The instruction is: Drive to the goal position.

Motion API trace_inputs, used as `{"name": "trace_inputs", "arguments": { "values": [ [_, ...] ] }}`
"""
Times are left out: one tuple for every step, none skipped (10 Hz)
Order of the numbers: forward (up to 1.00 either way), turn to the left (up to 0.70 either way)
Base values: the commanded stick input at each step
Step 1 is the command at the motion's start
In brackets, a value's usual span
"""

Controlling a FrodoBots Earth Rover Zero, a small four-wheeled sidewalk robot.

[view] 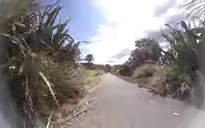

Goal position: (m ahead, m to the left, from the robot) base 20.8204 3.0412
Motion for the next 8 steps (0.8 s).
{"name": "trace_inputs", "arguments": {
  "values": [
    [0.70,-0.08],
    [0.70,-0.08],
    [0.70,-0.07],
    [0.70,-0.06],
    [0.70,-0.05],
    [0.70,-0.05],
    [0.70,-0.04],
    [0.70,-0.03]
  ]
}}
